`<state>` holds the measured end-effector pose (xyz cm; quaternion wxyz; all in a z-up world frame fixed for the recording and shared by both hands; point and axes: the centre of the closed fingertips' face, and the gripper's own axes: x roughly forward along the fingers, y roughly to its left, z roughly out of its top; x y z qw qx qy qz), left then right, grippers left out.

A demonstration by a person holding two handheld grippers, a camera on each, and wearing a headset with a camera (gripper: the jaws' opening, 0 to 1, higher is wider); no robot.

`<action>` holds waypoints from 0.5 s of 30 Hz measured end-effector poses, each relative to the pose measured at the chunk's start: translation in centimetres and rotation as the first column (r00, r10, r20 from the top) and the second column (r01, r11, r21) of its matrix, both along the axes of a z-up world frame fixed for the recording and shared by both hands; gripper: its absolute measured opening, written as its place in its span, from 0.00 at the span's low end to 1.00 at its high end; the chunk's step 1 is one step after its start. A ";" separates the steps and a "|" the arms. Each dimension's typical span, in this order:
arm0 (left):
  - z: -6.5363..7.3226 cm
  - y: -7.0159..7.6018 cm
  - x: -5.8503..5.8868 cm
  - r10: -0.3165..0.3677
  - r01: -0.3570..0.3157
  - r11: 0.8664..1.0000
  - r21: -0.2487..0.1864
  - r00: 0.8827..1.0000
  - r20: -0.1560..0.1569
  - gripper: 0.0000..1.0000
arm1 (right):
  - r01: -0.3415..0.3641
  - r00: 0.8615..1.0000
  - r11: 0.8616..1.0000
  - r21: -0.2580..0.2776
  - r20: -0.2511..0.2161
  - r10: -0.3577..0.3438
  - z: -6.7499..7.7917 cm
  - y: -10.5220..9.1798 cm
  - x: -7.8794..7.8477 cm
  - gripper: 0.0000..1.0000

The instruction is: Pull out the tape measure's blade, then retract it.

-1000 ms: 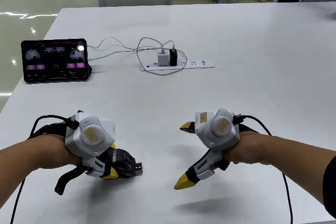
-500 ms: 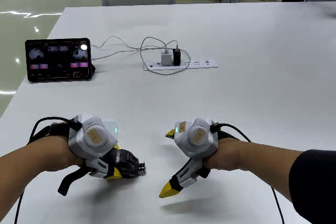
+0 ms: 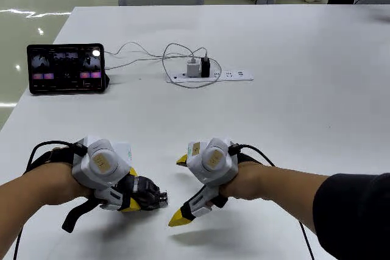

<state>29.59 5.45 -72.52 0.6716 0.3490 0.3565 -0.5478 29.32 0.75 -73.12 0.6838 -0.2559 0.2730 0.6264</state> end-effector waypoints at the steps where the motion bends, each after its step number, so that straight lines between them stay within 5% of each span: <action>1: 0.0 0.0 0.0 0.002 -0.002 1.000 -0.001 1.000 -0.001 0.31 | -0.001 1.000 1.000 0.002 -0.006 0.001 0.0 0.2 0.1 0.72; 5: 0.0 0.0 -0.1 0.005 -0.005 1.000 -0.005 1.000 -0.003 0.31 | -0.018 1.000 1.000 0.004 0.012 0.018 -0.1 0.5 0.2 0.58; 15: -0.1 0.0 -0.1 0.004 -0.004 1.000 -0.011 1.000 -0.004 0.31 | -0.077 0.997 0.996 -0.051 0.023 0.078 -1.4 1.0 -0.7 0.42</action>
